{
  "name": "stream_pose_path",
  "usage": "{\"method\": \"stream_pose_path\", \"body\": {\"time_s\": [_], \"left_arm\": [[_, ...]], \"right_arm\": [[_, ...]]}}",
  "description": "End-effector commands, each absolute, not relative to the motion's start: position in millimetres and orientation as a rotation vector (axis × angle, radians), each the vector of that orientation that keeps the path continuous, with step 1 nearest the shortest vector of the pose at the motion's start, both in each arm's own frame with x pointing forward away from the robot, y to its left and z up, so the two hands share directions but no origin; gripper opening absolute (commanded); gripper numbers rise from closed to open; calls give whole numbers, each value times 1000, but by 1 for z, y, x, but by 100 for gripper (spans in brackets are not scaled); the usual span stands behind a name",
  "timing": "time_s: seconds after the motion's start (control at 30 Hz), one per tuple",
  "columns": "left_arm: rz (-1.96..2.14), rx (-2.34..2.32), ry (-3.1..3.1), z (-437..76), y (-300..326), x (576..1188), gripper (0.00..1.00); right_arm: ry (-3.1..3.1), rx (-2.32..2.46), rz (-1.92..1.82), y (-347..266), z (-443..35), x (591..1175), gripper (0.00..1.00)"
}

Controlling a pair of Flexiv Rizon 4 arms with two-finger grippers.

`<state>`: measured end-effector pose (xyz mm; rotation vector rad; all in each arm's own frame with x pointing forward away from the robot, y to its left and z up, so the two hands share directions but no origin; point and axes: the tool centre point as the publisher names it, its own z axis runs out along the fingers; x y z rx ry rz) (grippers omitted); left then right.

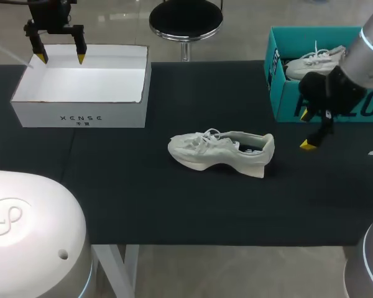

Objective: Take the shoe out of the shoebox, open the shoe tongue, remove and reinsert the insole, then place the shoe into the shoebox

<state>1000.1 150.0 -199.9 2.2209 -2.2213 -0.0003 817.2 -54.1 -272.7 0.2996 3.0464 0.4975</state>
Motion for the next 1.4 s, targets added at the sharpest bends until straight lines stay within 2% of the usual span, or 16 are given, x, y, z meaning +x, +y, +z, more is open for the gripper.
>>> {"method": "stream_pose_path", "body": {"time_s": [0.03, 1.13, 1.4], "left_arm": [[0, 2221, -2222, -200, 150, 1000, 100], [0, 2221, -2222, -200, 150, 1000, 100], [0, 2221, -2222, -200, 150, 1000, 100]], "right_arm": [[3055, 273, 507, -56, -274, 822, 100], [3055, 273, 507, -56, -274, 822, 100], [2979, 174, 735, -65, -268, 829, 100]]}}
